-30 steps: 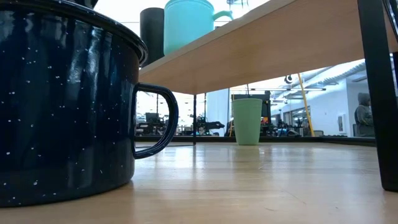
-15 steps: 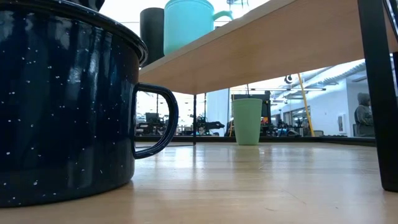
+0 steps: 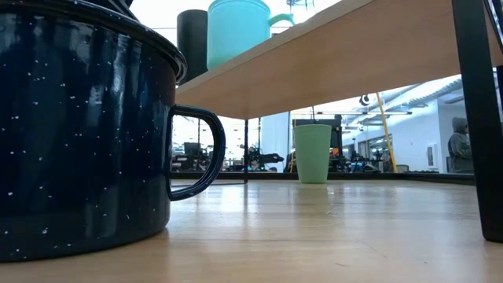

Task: Stack small to large cups/mugs on shelf
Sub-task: Put the green cup on the shelf

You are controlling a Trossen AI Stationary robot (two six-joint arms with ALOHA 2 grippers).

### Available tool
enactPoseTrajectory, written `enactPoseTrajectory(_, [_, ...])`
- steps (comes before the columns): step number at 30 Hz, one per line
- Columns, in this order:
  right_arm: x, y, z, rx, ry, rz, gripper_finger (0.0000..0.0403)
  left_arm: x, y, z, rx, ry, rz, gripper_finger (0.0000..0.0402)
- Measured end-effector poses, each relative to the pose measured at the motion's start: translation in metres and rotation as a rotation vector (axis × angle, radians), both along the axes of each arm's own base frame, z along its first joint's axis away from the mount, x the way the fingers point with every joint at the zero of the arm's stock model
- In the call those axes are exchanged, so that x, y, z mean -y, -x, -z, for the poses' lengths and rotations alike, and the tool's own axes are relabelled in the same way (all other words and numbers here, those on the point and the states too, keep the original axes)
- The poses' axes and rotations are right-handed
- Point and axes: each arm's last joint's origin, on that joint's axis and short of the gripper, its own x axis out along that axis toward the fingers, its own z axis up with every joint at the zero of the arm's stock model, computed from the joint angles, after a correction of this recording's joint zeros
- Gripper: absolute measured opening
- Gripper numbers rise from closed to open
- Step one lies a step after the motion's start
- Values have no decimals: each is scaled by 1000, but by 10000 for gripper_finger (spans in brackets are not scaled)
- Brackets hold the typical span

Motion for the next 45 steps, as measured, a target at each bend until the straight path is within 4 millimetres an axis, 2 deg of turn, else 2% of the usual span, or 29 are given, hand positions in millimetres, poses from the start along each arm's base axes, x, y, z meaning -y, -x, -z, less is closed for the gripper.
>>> enactPoseTrajectory(10, [61,0,7,-61,-132,-65,0,-2,-1,1,-8,28,0,88])
enactPoseTrajectory(16, [84,-24,8,-149,-211,-228,9,-2,-1,1,-16,20,4,88])
enactPoseTrajectory(21, [100,-51,2,-302,-213,-286,39,-2,0,2,-23,15,4,88])
enactPoseTrajectory(27, [112,-73,6,-440,-203,-359,78,-2,0,2,-23,15,4,88])
enactPoseTrajectory(36, [118,-82,10,-432,-154,-350,87,-2,0,2,-30,-17,25,88])
enactPoseTrajectory(39, [117,-81,10,-445,-151,-359,115,-3,0,2,-36,-23,27,88])
enactPoseTrajectory(45, [117,-80,15,-475,-157,-368,202,-3,0,2,-37,-29,31,88])
